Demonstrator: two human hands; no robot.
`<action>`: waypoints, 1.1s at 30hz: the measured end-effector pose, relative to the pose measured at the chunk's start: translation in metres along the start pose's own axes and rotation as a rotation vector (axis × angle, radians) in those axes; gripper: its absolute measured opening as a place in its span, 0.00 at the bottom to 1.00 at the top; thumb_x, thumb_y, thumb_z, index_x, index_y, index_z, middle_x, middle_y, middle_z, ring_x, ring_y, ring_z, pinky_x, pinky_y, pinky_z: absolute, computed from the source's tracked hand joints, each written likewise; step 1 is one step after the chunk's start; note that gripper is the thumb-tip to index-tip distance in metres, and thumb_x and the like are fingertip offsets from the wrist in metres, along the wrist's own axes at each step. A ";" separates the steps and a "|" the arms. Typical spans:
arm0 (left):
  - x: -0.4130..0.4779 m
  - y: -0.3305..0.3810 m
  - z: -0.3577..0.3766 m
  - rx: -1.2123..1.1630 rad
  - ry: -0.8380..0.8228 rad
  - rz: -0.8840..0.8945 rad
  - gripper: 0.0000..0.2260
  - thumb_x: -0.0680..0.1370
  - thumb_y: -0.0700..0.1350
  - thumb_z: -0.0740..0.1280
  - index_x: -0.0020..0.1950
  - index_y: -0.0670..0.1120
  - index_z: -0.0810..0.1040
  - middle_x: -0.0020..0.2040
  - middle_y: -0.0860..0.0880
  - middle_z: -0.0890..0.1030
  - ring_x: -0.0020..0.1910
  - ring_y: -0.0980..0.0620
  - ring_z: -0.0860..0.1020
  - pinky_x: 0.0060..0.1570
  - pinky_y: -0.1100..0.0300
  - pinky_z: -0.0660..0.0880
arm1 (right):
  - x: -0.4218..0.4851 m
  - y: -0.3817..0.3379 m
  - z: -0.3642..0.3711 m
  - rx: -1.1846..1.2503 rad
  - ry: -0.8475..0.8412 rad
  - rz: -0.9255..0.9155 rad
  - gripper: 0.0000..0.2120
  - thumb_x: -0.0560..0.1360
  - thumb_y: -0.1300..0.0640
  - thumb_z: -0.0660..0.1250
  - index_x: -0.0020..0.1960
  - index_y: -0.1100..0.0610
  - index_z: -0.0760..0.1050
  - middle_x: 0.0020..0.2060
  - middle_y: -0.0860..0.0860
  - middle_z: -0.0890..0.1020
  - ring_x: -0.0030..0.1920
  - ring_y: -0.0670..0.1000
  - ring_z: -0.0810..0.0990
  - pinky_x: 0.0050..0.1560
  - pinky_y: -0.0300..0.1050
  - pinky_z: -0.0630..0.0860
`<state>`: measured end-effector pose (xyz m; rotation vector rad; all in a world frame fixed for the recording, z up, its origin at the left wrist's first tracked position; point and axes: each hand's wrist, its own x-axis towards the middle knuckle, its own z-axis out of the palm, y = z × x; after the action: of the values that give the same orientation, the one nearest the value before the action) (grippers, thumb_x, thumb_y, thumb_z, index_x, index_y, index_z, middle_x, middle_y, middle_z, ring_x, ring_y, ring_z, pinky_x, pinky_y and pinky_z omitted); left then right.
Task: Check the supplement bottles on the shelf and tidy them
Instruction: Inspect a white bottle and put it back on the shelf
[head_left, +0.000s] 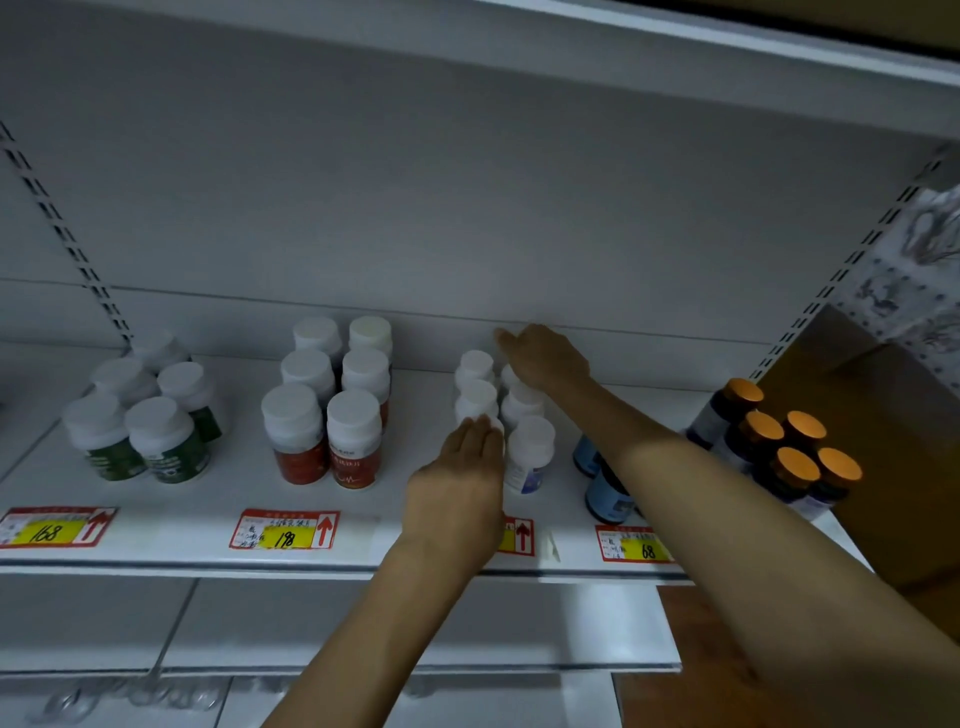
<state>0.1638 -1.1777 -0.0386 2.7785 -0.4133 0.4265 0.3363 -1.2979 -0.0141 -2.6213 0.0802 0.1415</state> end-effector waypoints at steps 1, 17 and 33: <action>0.001 0.000 -0.001 -0.005 0.015 0.006 0.31 0.44 0.36 0.75 0.48 0.39 0.83 0.48 0.43 0.85 0.44 0.46 0.84 0.25 0.61 0.76 | -0.001 -0.003 -0.001 0.016 0.003 -0.067 0.29 0.76 0.33 0.56 0.65 0.53 0.72 0.64 0.55 0.76 0.63 0.57 0.75 0.63 0.52 0.72; 0.009 -0.004 0.003 0.008 0.032 0.004 0.22 0.47 0.36 0.77 0.41 0.39 0.81 0.36 0.43 0.81 0.33 0.42 0.80 0.24 0.57 0.74 | -0.066 -0.039 -0.027 0.318 0.408 -0.555 0.20 0.72 0.46 0.66 0.60 0.55 0.79 0.55 0.52 0.83 0.52 0.51 0.81 0.54 0.46 0.77; -0.018 0.042 -0.059 -1.389 0.027 -0.233 0.20 0.73 0.54 0.68 0.63 0.54 0.71 0.54 0.53 0.82 0.52 0.53 0.81 0.51 0.57 0.80 | -0.179 -0.031 -0.062 0.885 0.365 -0.243 0.11 0.74 0.51 0.71 0.35 0.55 0.77 0.33 0.48 0.80 0.37 0.48 0.78 0.43 0.46 0.75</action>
<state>0.1191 -1.1918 0.0199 1.4315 -0.2168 0.0374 0.1661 -1.2962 0.0750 -1.7241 -0.0449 -0.3785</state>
